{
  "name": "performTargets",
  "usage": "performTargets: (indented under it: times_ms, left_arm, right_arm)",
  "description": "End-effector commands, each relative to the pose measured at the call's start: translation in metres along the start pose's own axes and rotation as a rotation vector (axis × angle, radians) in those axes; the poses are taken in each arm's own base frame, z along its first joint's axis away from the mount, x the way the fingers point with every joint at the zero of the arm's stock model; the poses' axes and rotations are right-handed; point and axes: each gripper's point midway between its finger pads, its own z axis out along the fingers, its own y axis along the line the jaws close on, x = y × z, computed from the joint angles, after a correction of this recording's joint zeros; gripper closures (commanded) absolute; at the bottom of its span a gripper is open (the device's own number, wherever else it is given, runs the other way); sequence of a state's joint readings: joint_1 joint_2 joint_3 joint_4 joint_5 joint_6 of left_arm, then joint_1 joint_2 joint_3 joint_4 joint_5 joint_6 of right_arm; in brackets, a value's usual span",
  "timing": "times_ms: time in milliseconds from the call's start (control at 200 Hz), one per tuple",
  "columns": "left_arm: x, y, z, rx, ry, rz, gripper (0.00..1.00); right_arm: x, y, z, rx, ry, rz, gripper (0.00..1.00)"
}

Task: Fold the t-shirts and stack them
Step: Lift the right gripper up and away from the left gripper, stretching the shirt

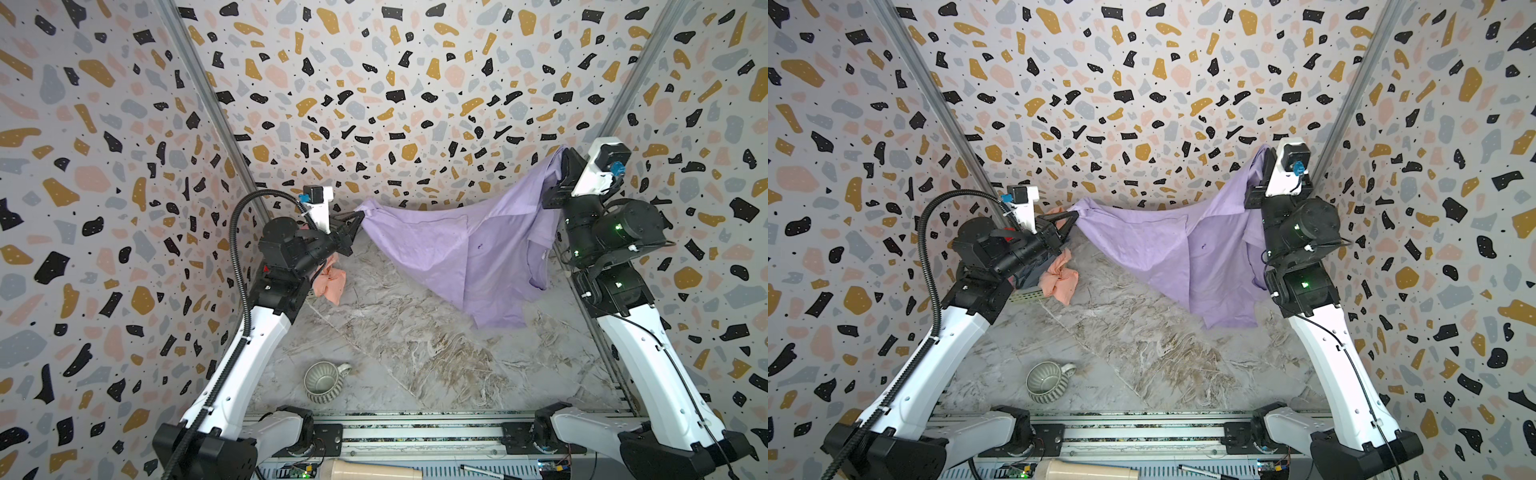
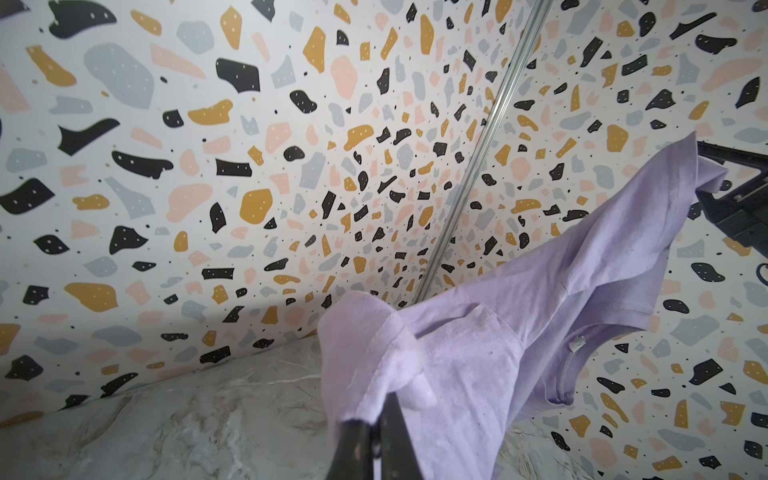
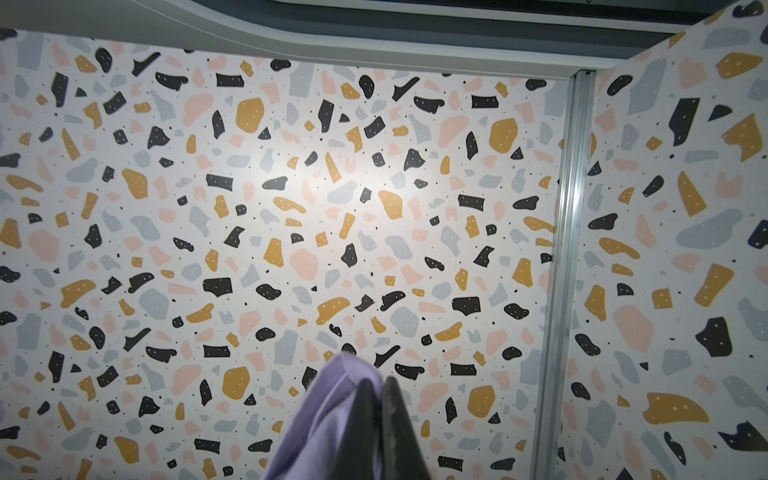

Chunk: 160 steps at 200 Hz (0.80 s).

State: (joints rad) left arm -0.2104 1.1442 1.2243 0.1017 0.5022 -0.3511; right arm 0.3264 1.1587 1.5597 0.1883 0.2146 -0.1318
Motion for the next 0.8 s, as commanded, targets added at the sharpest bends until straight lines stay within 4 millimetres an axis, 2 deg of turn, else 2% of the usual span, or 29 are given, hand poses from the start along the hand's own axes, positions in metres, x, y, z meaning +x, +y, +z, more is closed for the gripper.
performTargets:
  times_ms: [0,80,195,260,345,425,506,661,736,796]
  left_arm:
    - [-0.028,-0.005,-0.010,-0.025,-0.074,0.081,1.00]
    - [-0.022,0.002,-0.005,-0.044,-0.063,0.071,1.00]
    - [-0.008,0.020,0.004,-0.094,-0.030,0.059,1.00]
    - [-0.001,0.027,0.008,-0.111,-0.019,0.055,1.00]
    - [0.012,0.037,0.016,-0.124,0.015,0.035,1.00]
    - [0.035,0.056,0.025,-0.175,0.063,-0.021,0.98]
    - [0.066,0.076,0.031,-0.230,0.137,-0.070,0.97]
    - [0.125,0.115,0.034,-0.373,0.268,-0.178,1.00]
    - [0.136,0.120,0.033,-0.394,0.301,-0.177,1.00]
    - [0.133,0.119,0.032,-0.393,0.292,-0.155,1.00]
  right_arm:
    - [-0.082,-0.019,-0.029,0.014,-0.203,0.047,1.00]
    - [-0.070,-0.019,-0.019,0.039,-0.179,0.018,1.00]
    - [-0.042,-0.011,-0.002,0.031,-0.102,0.018,1.00]
    - [-0.039,-0.005,-0.004,-0.003,-0.102,0.041,1.00]
    - [-0.045,0.001,-0.007,-0.051,-0.119,0.070,1.00]
    - [-0.049,0.009,-0.005,-0.100,-0.110,0.083,1.00]
    - [-0.041,0.019,-0.001,-0.147,-0.074,0.110,1.00]
    - [0.007,0.055,0.007,-0.277,0.062,0.199,1.00]
    - [0.028,0.064,0.011,-0.292,0.115,0.239,1.00]
    - [0.029,0.074,0.009,-0.324,0.127,0.270,1.00]
